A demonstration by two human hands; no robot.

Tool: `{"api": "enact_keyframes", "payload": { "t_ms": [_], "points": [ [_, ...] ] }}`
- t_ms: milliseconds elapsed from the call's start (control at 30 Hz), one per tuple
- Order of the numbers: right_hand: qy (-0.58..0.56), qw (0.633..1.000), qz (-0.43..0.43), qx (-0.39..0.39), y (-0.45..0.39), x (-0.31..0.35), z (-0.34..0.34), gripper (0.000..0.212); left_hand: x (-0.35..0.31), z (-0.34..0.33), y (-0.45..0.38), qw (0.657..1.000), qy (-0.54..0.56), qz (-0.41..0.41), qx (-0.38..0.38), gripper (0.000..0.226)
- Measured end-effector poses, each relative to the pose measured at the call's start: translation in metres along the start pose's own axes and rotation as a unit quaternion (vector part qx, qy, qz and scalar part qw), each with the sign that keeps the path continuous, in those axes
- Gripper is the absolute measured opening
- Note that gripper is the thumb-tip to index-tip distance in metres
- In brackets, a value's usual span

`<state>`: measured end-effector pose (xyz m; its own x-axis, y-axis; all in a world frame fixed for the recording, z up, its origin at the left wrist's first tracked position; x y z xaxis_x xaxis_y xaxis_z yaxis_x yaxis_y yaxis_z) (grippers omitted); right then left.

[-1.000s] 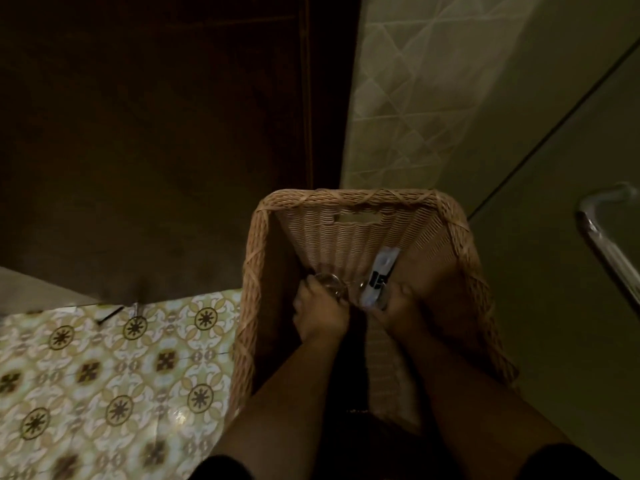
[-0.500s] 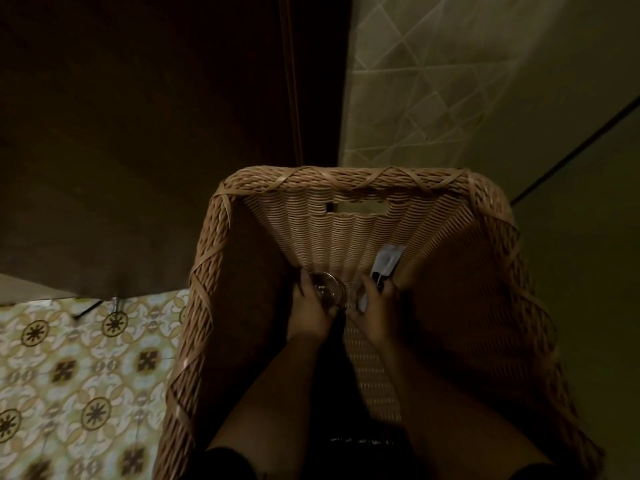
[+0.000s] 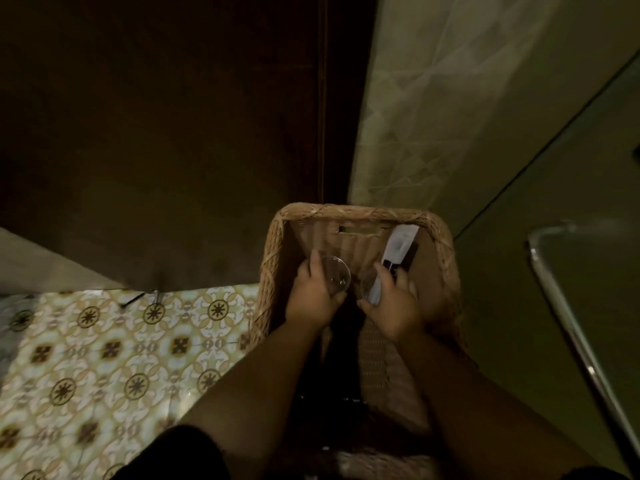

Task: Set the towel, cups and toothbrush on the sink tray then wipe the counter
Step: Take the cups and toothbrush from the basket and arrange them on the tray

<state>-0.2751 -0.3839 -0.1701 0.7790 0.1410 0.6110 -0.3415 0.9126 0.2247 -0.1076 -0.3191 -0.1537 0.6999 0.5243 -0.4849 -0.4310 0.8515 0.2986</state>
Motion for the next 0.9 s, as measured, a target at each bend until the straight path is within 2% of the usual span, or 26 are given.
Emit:
{"api": "enact_keyframes", "payload": {
  "t_ms": [233, 400, 600, 900],
  "points": [
    [0.045, 0.991, 0.127, -0.022, 0.051, 0.109, 0.083, 0.086, -0.035, 0.109, 0.069, 0.993, -0.002, -0.078, -0.088, 0.113],
    [0.074, 0.972, 0.221, -0.013, 0.074, 0.197, 0.094, 0.085, -0.004, 0.19, 0.112, 0.98, -0.038, -0.096, -0.172, 0.106],
    [0.076, 0.95, 0.303, -0.004, 0.105, 0.332, 0.031, 0.091, 0.121, 0.298, 0.179, 0.961, -0.04, -0.013, -0.273, 0.103],
    [0.043, 0.893, 0.438, 0.089, 0.198, 0.545, -0.169, 0.086, 0.385, 0.413, 0.31, 0.927, -0.05, 0.14, -0.344, 0.096]
  ]
}}
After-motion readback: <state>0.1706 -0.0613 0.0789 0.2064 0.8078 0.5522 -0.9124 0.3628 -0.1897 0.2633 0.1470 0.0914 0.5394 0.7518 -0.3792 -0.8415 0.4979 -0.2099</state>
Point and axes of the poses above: each hand's wrist, its own y-axis away from the middle knuckle, its own z-axis out of the back of the hand, x = y × z, the point moved 7 cm from there along -y, towards the middle knuckle, and after that the axes turned 10 degrees about -y, right-handed, at the moved point
